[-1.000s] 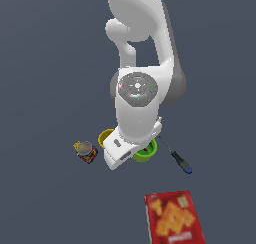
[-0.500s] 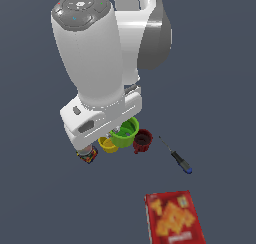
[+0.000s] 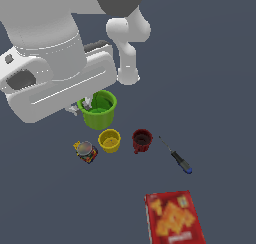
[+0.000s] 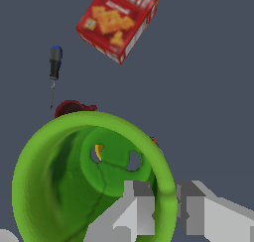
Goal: Pick up a designated object from a clutter of objects.
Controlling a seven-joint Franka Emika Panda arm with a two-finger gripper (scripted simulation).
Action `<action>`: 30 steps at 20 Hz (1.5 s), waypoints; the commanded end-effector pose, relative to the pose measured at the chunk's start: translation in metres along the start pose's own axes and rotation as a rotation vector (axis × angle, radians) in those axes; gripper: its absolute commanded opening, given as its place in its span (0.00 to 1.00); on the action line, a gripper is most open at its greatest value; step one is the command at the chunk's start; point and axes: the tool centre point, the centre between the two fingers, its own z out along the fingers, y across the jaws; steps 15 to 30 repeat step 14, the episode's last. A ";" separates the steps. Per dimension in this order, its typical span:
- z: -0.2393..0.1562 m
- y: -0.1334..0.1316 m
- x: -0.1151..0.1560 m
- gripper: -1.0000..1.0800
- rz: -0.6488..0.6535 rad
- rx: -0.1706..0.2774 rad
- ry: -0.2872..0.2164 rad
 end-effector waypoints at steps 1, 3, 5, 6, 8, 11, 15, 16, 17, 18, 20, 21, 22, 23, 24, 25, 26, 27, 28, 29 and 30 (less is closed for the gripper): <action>-0.018 0.007 -0.008 0.00 -0.001 0.000 0.000; -0.029 0.012 -0.013 0.00 -0.001 -0.001 0.000; -0.037 0.016 -0.017 0.00 -0.001 -0.001 0.000; -0.040 0.018 -0.019 0.00 -0.001 -0.001 0.000; -0.045 0.021 -0.021 0.00 -0.001 -0.001 0.000; -0.049 0.023 -0.022 0.00 -0.001 -0.001 0.000; -0.050 0.024 -0.023 0.00 -0.001 -0.001 0.000; -0.050 0.024 -0.023 0.00 -0.001 -0.001 0.000; -0.050 0.024 -0.023 0.00 -0.001 -0.001 0.000; -0.050 0.024 -0.023 0.00 -0.001 -0.001 0.000; -0.050 0.024 -0.023 0.00 -0.001 -0.001 0.000; -0.050 0.024 -0.023 0.00 -0.001 -0.001 0.000; -0.050 0.024 -0.023 0.00 -0.001 -0.001 0.000; -0.050 0.024 -0.023 0.00 -0.001 -0.001 0.000; -0.050 0.024 -0.023 0.00 -0.001 -0.001 0.000; -0.050 0.024 -0.023 0.00 -0.001 -0.001 0.000; -0.050 0.024 -0.023 0.00 -0.001 -0.001 0.000; -0.050 0.024 -0.023 0.00 -0.001 -0.001 0.000; -0.050 0.024 -0.023 0.00 -0.001 -0.001 0.000; -0.050 0.024 -0.023 0.00 -0.001 -0.001 0.000; -0.050 0.024 -0.023 0.00 -0.001 -0.001 0.000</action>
